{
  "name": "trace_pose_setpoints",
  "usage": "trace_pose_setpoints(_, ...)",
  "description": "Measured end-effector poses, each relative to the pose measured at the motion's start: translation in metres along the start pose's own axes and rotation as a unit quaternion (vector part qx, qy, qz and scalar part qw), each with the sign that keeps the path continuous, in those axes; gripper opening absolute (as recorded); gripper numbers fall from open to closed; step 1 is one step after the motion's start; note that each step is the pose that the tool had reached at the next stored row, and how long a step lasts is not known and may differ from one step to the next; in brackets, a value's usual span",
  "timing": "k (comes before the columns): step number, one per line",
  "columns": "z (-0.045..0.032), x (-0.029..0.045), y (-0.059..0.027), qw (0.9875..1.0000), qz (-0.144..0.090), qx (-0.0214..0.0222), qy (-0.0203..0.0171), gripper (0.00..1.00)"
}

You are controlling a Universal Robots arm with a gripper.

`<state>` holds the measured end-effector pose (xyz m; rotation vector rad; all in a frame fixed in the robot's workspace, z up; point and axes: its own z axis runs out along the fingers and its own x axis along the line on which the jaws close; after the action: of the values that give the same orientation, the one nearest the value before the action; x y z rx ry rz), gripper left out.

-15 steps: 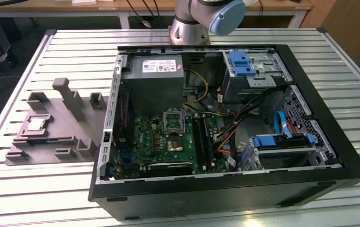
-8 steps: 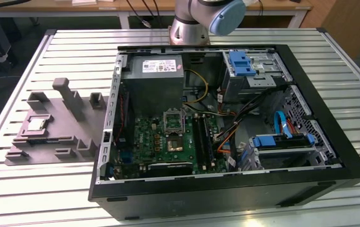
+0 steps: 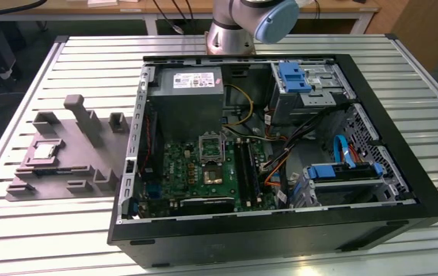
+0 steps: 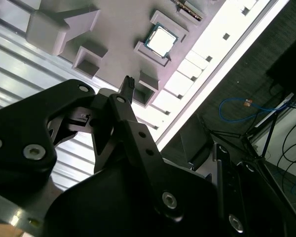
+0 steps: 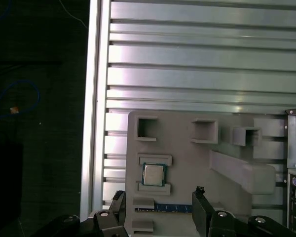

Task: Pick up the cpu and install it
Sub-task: 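Pick up the cpu and move it towards the insertion slot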

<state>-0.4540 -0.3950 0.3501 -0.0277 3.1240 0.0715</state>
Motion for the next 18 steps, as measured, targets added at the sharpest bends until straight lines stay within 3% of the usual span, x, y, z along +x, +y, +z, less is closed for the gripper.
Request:
trace_pose_setpoints(10, 0.0022, 0.0000, -0.0001, 1.0000, 0.000, 0.0000, 0.0000, 0.65)
trace_pose_setpoints(12, 0.0068, 0.0001, -0.0003, 1.0000, 0.000, 0.0000, 0.0000, 0.65)
trace_pose_setpoints(18, 0.0082, 0.0001, -0.0004, 1.0000, 0.000, 0.0000, 0.0000, 0.65)
